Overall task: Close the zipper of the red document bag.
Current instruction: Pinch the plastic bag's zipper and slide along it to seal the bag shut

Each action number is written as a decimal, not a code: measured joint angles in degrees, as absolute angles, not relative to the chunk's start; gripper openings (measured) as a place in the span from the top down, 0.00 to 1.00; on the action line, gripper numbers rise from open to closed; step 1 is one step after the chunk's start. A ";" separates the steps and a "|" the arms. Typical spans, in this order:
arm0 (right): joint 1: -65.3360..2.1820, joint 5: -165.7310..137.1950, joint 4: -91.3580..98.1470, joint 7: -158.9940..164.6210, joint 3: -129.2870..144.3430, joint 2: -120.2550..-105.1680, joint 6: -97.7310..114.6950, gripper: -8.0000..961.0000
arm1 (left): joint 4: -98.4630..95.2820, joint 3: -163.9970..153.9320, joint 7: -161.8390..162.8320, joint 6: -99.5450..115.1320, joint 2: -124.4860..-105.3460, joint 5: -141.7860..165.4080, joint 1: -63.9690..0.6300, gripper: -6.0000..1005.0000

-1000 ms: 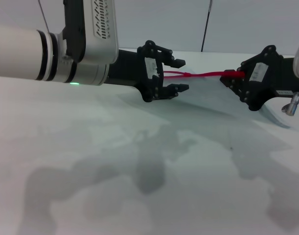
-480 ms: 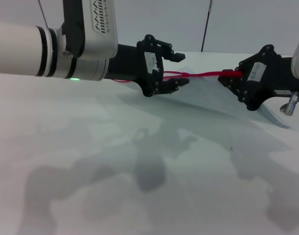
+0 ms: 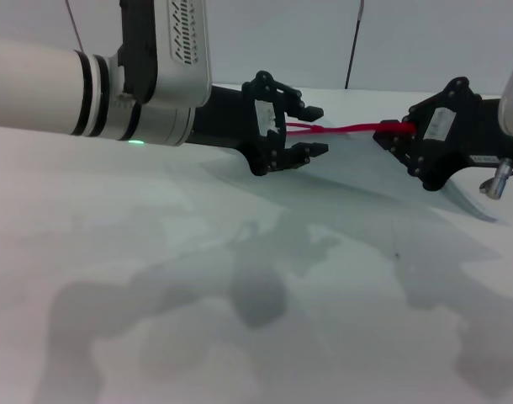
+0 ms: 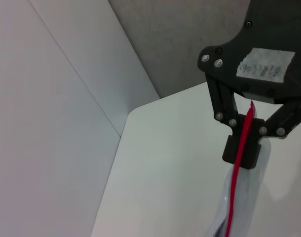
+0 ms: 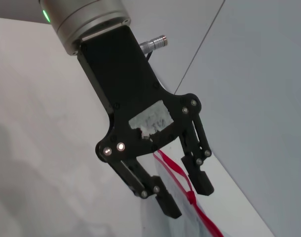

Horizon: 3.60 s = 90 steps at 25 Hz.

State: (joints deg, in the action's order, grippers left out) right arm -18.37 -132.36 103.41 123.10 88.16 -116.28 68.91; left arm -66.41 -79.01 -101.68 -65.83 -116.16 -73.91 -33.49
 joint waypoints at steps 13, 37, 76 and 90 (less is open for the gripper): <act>-18.43 -132.35 103.58 123.02 88.52 -116.28 68.90 0.94 | -66.09 -79.01 -103.21 -65.61 -116.21 -74.07 -33.57 0.69; -18.20 -132.27 105.29 122.86 89.67 -116.19 68.91 0.94 | -64.07 -79.01 -103.44 -65.30 -116.20 -73.69 -35.04 0.75; -18.72 -132.71 103.18 122.81 88.62 -116.10 68.29 0.94 | -64.43 -80.57 -104.59 -64.54 -116.28 -73.89 -33.86 0.91; -18.72 -132.79 103.18 122.78 87.46 -116.10 68.29 0.93 | -64.22 -80.68 -105.55 -62.18 -116.28 -73.83 -32.66 0.91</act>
State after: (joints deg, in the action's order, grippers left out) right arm -18.72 -132.79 103.18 122.78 87.46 -116.10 68.29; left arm -64.22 -80.68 -105.55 -62.18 -116.28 -73.83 -32.66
